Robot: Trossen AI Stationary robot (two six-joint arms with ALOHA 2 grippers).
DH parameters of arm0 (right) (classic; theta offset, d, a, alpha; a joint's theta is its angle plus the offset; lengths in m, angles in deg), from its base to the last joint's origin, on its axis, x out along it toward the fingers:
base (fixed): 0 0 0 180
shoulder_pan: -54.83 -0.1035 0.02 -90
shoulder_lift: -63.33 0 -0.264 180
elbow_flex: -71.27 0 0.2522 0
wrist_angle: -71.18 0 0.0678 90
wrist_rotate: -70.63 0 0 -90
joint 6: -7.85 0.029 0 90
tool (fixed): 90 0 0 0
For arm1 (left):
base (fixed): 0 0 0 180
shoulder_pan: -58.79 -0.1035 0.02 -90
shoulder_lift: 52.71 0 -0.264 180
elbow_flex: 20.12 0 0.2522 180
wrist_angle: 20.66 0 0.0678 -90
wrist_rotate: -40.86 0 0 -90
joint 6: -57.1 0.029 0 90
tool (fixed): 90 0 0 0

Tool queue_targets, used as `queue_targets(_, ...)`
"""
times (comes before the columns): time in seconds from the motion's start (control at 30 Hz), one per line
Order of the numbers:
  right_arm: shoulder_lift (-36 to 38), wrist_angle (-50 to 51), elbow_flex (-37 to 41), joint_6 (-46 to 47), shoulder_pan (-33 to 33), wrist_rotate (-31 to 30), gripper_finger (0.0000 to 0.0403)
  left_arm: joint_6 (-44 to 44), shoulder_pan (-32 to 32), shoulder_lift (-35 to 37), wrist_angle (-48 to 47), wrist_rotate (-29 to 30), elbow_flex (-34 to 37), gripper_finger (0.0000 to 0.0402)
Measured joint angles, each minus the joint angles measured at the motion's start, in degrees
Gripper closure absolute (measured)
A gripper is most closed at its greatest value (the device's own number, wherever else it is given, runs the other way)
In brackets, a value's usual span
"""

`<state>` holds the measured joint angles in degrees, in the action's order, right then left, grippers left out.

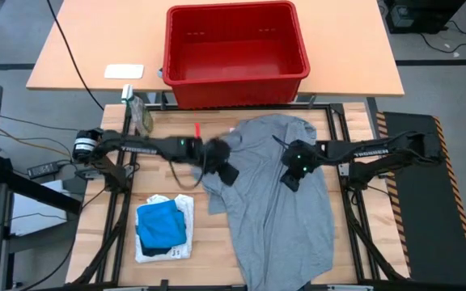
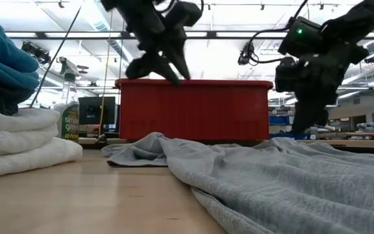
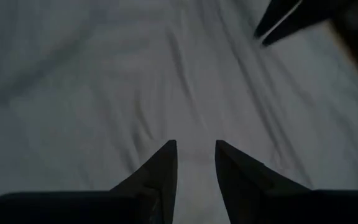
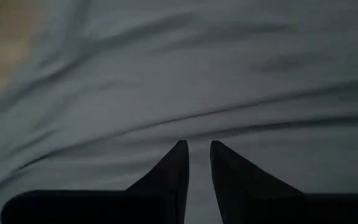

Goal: Fold laundry
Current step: Fold the grey shirt on the table

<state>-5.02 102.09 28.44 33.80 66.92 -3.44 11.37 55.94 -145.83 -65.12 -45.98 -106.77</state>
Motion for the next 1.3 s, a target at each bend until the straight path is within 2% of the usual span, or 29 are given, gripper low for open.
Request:
queue_targets(0.1, -0.7, -3.3, 0.5, 2.1, -2.0, 5.3, 0.0331, -4.5, 4.5, -0.1, -1.2, 1.5, 0.9, 0.0287)
queue_targets(0.2, -0.8, -3.5, 0.5, 9.6, -5.4, 1.1, 0.0343, -6.9, 6.8, -0.1, -3.1, 1.7, 1.1, 0.0272)
queue_targets(0.3, -0.9, -3.5, 0.5, 15.1, -9.8, -4.1, 0.0359, -5.0, 6.9, -0.1, -5.9, 1.6, 1.2, 0.0249)
queue_targets(0.47, -0.9, -3.9, 0.5, 29.3, -17.9, -11.3, 0.0386, 7.7, 3.3, -0.1, -7.0, -4.1, 1.2, 0.0218)
queue_targets(0.63, -0.9, -3.6, 0.5, 41.7, -23.4, -18.9, 0.0397, 23.2, -1.4, -0.1, -9.0, -11.2, 1.2, 0.0212)
queue_targets(0.73, -0.9, -3.7, 0.5, 50.0, -24.8, -20.9, 0.0398, 33.0, -3.1, 0.1, -14.6, -17.4, 1.2, 0.0212)
queue_targets(0.87, -2.2, -3.3, -0.8, 56.9, -26.0, -24.0, 0.0399, 45.6, -3.1, 0.8, -23.7, -18.4, 1.3, 0.0212)
queue_targets(1.03, -10.4, -3.2, -7.4, 62.7, -28.0, -24.4, 0.0400, 56.7, -5.0, 2.6, -20.8, -21.2, 6.2, 0.0212)
queue_targets(1.13, -17.3, -3.1, -13.7, 63.4, -29.9, -24.0, 0.0400, 59.9, -7.1, 2.8, -16.9, -23.9, 8.8, 0.0212)
queue_targets(1.3, -26.6, 0.0, -24.0, 67.2, -33.4, -23.4, 0.0400, 64.9, -8.2, 2.9, -10.5, -23.9, 10.5, 0.0212)
